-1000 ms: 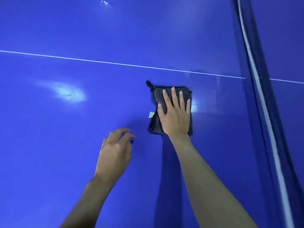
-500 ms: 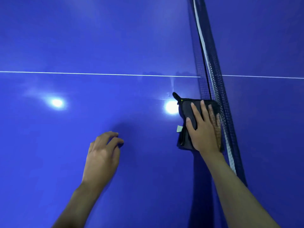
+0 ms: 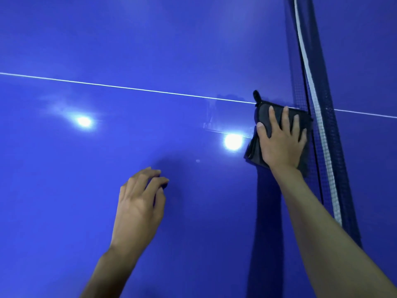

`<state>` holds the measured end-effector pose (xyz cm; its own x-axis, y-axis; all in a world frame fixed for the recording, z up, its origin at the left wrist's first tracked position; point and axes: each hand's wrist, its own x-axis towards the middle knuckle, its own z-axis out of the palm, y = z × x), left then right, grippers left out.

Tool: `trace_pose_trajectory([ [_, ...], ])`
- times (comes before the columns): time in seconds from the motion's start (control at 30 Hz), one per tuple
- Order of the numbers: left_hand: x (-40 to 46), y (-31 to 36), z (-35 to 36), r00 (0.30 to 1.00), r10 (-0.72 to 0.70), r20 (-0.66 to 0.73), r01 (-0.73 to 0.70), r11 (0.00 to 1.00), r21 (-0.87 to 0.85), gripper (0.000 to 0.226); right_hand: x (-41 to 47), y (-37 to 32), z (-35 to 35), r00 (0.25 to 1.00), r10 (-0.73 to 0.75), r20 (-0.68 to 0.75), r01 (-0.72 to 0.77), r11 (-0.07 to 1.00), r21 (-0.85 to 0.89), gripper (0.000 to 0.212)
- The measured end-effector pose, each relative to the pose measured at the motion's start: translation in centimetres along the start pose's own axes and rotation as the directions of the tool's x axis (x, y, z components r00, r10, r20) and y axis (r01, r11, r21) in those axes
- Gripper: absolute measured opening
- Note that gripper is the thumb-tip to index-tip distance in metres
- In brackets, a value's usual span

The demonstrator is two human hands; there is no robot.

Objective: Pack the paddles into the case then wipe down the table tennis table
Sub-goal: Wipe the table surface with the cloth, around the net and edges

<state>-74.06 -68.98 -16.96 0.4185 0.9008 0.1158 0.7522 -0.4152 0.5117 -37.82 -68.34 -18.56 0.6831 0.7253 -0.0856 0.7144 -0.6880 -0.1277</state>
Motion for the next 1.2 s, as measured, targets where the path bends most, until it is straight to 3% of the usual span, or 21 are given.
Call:
trace_pose_trajectory([
  [0.2,0.3,-5.5,-4.0,1.000,-0.026,-0.005,0.026,1.000,0.015,0.024,-1.8,-8.9,1.8,0.995,-0.095,-0.027,0.095,0.995,-0.019,0.068],
  [0.47,-0.4,-13.0,-9.6,0.978,-0.197,-0.074,0.190,0.977,-0.095,0.036,-6.0,-22.6,4.6,0.983,-0.170,-0.073,0.169,0.985,-0.023,0.070],
  [0.8,-1.5,-19.3,-14.1,0.993,-0.112,-0.023,0.106,0.976,-0.189,0.038,-9.8,-39.6,6.9,0.937,-0.317,-0.147,0.331,0.940,0.085,0.071],
  [1.0,-2.0,-23.6,-17.4,0.984,-0.138,-0.115,0.110,0.969,-0.221,0.035,-12.1,-42.0,7.3,0.920,-0.313,-0.236,0.388,0.808,0.442,0.062],
  [1.2,-4.2,-25.6,-20.4,0.979,-0.154,-0.134,0.115,0.958,-0.262,0.028,-18.8,-41.5,7.6,0.906,-0.373,-0.202,0.422,0.740,0.524,0.066],
])
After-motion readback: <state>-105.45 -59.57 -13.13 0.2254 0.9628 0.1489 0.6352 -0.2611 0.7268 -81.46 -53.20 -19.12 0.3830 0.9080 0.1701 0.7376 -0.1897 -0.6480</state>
